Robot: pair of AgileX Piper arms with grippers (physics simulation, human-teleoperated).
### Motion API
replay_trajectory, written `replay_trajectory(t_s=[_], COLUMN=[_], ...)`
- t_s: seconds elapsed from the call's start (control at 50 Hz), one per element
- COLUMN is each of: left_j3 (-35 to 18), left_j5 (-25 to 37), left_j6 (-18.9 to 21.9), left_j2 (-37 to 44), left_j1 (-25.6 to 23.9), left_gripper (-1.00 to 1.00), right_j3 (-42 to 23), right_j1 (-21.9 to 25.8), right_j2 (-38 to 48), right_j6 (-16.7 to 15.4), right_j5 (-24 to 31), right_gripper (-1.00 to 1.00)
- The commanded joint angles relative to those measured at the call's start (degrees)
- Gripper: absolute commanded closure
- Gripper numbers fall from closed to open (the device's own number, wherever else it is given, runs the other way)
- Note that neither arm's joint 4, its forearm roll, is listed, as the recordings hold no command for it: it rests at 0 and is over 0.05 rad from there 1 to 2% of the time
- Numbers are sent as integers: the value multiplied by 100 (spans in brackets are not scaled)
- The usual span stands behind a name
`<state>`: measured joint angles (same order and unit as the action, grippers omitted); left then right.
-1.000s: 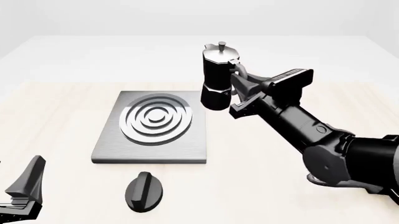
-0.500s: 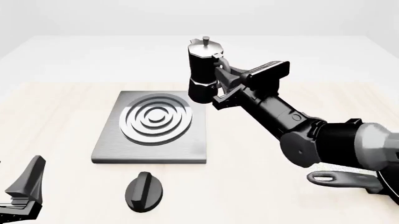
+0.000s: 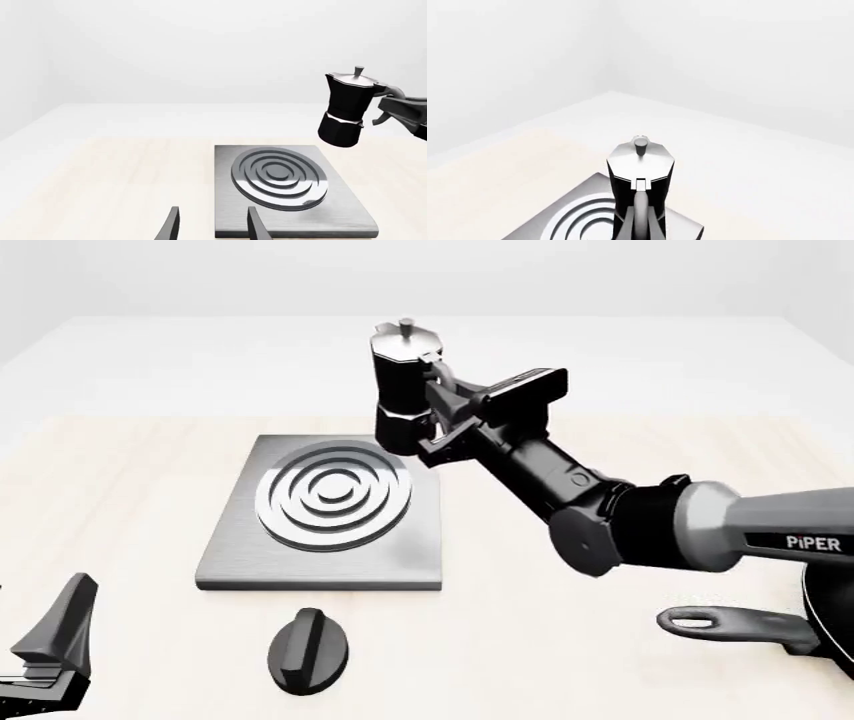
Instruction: Put the moka pot on the stove.
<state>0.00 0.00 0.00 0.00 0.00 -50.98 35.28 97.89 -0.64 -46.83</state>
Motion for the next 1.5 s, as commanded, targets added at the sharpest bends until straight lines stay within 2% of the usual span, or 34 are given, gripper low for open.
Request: replay_trajectory(t_s=[0.02,0.36,0.9,1.5], left_j3=[0,0,0,0], left_j5=[0,0,0,0], left_j6=[0,0,0,0], left_j2=[0,0,0,0], left_j1=[0,0,0,0], left_gripper=[-100,-100,-100,-100], right_j3=[-426,-949,-1049,-1489], right_j1=[45,185,565,675], right_j2=[375,956,1325,1965], right_j6=[-3,-14,126,243], right_j5=[-92,-171,-328,-301], right_gripper=[100,100,100,100])
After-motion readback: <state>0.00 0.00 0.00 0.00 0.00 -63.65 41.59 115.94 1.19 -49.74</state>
